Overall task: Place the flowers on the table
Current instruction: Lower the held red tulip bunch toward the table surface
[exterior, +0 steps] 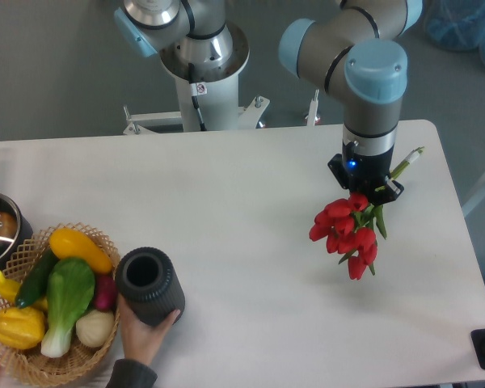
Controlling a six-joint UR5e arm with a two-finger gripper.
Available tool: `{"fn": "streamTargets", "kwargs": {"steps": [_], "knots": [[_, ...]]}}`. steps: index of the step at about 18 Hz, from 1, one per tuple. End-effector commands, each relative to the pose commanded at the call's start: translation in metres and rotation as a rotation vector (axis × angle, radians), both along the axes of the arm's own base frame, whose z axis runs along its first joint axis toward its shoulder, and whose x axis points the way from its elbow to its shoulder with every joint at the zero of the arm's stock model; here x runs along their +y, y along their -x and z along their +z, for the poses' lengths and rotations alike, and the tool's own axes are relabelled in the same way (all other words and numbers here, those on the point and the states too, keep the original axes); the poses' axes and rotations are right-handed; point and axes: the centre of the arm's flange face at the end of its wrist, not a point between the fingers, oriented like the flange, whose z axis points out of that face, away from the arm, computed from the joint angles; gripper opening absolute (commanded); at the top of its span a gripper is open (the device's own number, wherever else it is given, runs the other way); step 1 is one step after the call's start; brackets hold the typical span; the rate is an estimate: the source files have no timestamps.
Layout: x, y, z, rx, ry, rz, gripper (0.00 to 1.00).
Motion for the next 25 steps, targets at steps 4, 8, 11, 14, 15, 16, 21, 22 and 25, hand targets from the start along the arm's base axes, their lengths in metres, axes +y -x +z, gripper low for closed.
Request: {"fn": "streamTargets", "kwargs": {"steps": [4, 8, 11, 14, 15, 16, 21, 22, 25], "knots": [[0.006, -0.005, -0.009, -0.019, -0.001, -0.003, 0.00], [0.008, -0.004, -0.012, -0.030, -0.013, 0.021, 0.00], [0.012, -0.002, -0.025, -0.045, -0.013, 0.063, 0.00], [0.027, -0.003, -0.038, -0.060, -0.018, 0.082, 0.00], [0.032, -0.002, -0.041, -0.061, -0.019, 0.099, 0.00], [0.036, -0.002, -0.044, -0.063, -0.023, 0.112, 0.01], [0.044, -0.004, -0.050, -0.074, -0.045, 0.112, 0.16], [0.046, -0.004, -0.050, -0.082, -0.058, 0.111, 0.19], [0.048, -0.005, -0.051, -0.097, -0.078, 0.131, 0.29]]}}
